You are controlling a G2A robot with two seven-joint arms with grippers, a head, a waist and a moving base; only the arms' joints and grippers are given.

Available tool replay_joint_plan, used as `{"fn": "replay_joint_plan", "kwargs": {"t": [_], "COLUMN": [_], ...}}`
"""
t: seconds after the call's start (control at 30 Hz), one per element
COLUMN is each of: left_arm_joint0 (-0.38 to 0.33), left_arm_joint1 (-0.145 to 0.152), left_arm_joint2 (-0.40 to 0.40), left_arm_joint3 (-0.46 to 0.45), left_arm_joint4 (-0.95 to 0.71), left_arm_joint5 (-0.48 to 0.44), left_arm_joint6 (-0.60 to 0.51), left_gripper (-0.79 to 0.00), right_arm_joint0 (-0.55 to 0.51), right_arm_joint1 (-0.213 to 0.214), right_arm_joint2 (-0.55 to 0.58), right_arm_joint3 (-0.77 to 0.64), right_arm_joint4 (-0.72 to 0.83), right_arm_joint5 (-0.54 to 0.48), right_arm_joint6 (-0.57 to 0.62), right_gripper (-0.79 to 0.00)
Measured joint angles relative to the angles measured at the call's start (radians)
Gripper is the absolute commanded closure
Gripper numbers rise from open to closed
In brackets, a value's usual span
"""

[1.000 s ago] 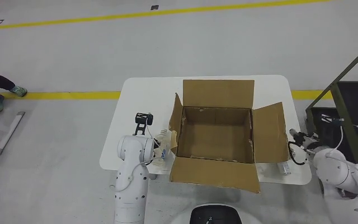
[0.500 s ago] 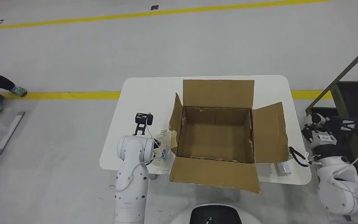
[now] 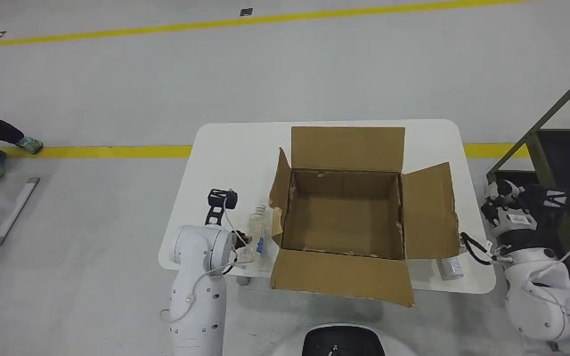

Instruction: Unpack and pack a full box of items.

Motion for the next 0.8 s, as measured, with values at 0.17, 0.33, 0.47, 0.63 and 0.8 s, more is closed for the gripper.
{"fn": "replay_joint_plan", "kwargs": {"t": [0.17,0.33,0.47,0.63,0.8], "left_arm_joint0": [0.007,0.010,0.011,0.009,0.000], "left_arm_joint1": [0.003,0.005,0.007,0.011,0.015], "left_arm_joint2": [-0.006,0.005,0.010,0.006,-0.008], "left_arm_joint3": [0.008,0.016,0.019,0.028,0.033], "left_arm_joint4": [0.021,0.037,0.050,0.063,0.054], "left_arm_joint5": [0.056,0.089,0.101,0.106,0.111], "left_arm_joint6": [0.002,0.014,0.018,0.026,0.028], "left_gripper": [-0.785,-0.785,-0.785,-0.785,-0.785], "right_arm_joint0": [0.021,0.068,0.092,0.116,0.142], "right_arm_joint1": [0.008,0.015,0.019,0.024,0.026], "right_arm_joint2": [-0.010,0.005,0.005,0.001,-0.009], "right_arm_joint3": [0.030,0.087,0.120,0.157,0.187], "right_arm_joint4": [0.040,0.140,0.224,0.321,0.393], "right_arm_joint5": [-0.092,-0.123,-0.162,-0.184,-0.179], "right_arm_joint6": [0.131,0.270,0.334,0.403,0.418], "right_gripper": [-0.785,-0.785,-0.785,0.000,0.000]}}
